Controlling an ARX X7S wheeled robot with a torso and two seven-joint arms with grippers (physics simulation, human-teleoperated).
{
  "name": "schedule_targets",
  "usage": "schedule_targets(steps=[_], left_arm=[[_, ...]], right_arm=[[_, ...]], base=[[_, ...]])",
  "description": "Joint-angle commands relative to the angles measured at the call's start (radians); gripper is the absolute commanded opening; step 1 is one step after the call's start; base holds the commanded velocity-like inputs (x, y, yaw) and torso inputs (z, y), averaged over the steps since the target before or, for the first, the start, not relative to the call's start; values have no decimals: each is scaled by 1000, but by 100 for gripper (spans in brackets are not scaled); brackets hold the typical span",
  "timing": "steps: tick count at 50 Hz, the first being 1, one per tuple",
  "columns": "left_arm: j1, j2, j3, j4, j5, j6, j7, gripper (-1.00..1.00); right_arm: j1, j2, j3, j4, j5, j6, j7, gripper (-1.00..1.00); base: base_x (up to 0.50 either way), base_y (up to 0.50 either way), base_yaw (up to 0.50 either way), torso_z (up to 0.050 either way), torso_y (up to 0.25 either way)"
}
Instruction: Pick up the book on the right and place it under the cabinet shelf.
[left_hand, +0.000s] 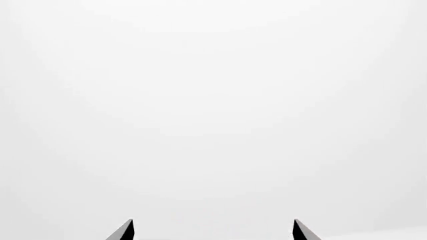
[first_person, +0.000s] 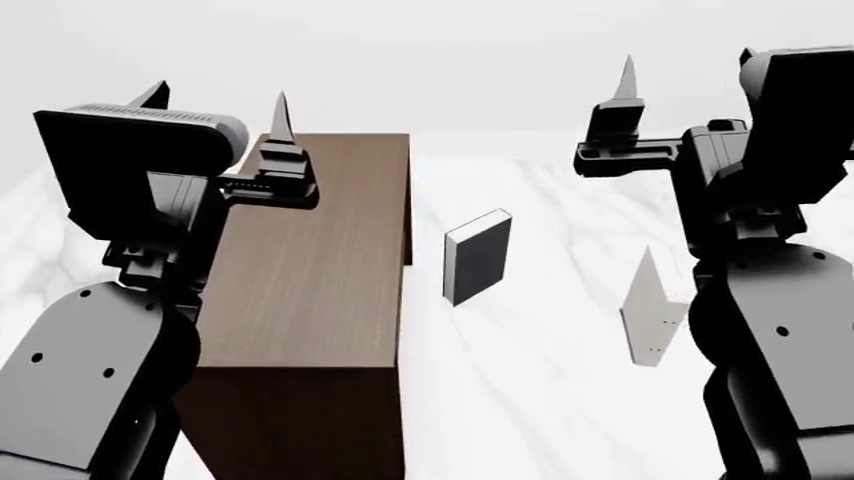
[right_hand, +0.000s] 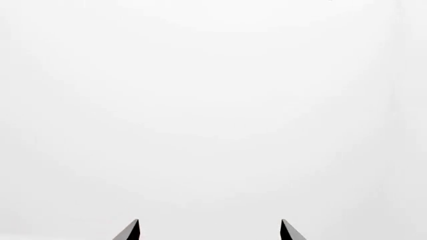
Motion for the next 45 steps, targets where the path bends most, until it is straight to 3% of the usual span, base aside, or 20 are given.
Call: schedule_targets(steps=[1, 19, 35, 45], left_arm=[[-4, -4, 3, -10, -4, 8, -4, 100], [-16, -14, 8, -3, -15, 6, -8, 100], [-35, -22, -7, 5, -27, -8, -18, 100], [-30, -28, -14, 8, -35, -4, -20, 100]], right_arm=[[68, 76, 41, 12, -9, 91, -3, 100], [175, 190, 125, 174, -10, 173, -36, 100], [167, 268, 130, 332, -7, 242, -74, 100], [121, 306, 115, 453, -15, 196, -96, 100]], base=[[0, 0, 0, 0, 0], [0, 0, 0, 0, 0], [0, 0, 0, 0, 0], [0, 0, 0, 0, 0]])
